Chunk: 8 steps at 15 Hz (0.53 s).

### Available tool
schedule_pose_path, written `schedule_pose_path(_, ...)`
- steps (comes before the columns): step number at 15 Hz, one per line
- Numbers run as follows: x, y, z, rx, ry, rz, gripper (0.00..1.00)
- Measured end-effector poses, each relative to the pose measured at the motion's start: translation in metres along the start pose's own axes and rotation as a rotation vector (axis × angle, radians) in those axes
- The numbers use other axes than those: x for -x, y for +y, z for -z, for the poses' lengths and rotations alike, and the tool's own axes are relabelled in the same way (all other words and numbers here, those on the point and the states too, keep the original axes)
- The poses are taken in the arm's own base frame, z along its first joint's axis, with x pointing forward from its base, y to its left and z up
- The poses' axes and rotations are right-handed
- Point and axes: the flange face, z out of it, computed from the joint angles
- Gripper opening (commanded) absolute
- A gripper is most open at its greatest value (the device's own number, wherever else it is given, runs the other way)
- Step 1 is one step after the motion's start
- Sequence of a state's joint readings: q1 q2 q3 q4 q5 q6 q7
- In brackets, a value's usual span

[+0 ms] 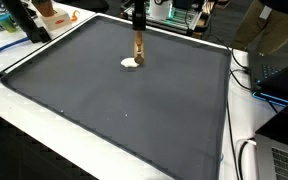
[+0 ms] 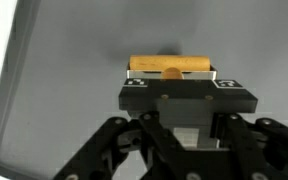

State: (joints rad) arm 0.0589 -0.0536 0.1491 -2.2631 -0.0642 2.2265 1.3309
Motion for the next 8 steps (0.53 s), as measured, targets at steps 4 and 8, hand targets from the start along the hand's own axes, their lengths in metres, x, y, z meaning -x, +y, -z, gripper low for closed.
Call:
schedule_pose_path(4,-0.006,-0.016,-0.012,0.017,0.011,-0.029,0.23)
schedule_pose_path(8,-0.01,-0.027,-0.03,0.042,-0.003,-0.044,0.23)
